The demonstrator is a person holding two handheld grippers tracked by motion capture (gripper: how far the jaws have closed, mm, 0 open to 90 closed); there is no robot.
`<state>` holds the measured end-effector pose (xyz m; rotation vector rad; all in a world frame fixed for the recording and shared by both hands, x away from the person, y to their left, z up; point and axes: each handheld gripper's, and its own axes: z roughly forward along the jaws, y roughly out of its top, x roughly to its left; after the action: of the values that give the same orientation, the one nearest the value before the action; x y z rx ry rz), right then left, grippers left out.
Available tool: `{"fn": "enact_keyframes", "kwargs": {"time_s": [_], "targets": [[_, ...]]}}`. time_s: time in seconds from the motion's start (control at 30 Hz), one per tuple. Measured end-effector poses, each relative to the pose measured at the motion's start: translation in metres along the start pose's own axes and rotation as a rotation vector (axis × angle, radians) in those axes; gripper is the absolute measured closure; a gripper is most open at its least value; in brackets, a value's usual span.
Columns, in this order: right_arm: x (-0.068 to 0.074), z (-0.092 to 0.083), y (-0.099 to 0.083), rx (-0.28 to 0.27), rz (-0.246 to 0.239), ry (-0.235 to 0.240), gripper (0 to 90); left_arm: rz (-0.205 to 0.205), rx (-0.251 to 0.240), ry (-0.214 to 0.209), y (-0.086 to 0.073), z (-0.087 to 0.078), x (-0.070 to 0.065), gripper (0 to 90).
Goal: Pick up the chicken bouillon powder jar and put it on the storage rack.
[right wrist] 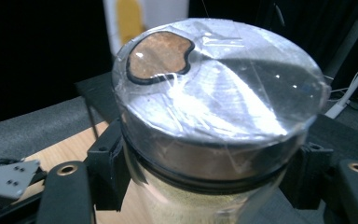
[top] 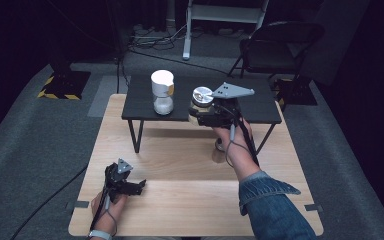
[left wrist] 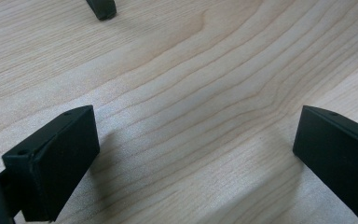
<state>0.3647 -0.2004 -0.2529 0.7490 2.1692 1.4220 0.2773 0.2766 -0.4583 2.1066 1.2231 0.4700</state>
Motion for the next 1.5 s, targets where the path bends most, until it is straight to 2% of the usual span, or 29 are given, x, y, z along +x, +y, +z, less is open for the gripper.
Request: {"fn": "enact_keyframes", "kwargs": {"time_s": [0.17, 0.37, 0.47, 0.53, 0.73, 0.8, 0.83, 0.9, 1.03, 1.2, 1.5], "targets": [[-0.008, 0.015, 0.006, 0.037, 0.002, -0.039, 30.5, 0.001, 0.0, 0.0, 0.0, 0.0, 0.0, 0.3], [-0.02, 0.029, 0.003, 0.067, 0.039, -0.05, 30.5, 0.0, 0.0, 0.001, 0.0, 0.0, 0.0, 0.3], [-0.03, 0.03, -0.003, 0.044, 0.087, -0.032, 30.5, 0.0, 0.0, 0.002, 0.0, 0.0, 0.0, 0.3], [-0.029, 0.032, -0.002, 0.047, 0.073, -0.04, 30.5, 0.001, 0.001, 0.002, 0.0, 0.0, 0.0, 0.3], [-0.033, 0.032, -0.005, 0.035, 0.068, -0.032, 30.1, -0.003, 0.001, 0.003, 0.001, 0.0, -0.001, 0.3], [-0.032, 0.032, -0.007, 0.028, 0.063, -0.038, 23.9, -0.001, 0.002, 0.003, 0.001, 0.0, -0.001, 0.3], [-0.035, 0.031, -0.008, 0.024, 0.077, -0.026, 20.3, -0.002, 0.001, 0.003, 0.001, 0.0, -0.001, 0.3], [-0.039, 0.026, -0.009, 0.021, 0.102, -0.008, 14.2, -0.004, 0.0, 0.003, 0.0, 0.0, -0.001, 0.3], [-0.037, 0.006, -0.012, 0.001, 0.095, -0.021, 8.2, -0.003, 0.001, 0.003, 0.001, 0.0, -0.001, 0.3], [-0.032, -0.023, -0.028, -0.049, 0.073, -0.051, 5.6, -0.003, 0.001, 0.002, 0.001, 0.0, -0.001, 0.3], [-0.031, -0.063, -0.053, -0.05, 0.059, -0.092, 4.8, -0.003, 0.0, 0.003, 0.001, 0.0, -0.001, 0.3]]}}
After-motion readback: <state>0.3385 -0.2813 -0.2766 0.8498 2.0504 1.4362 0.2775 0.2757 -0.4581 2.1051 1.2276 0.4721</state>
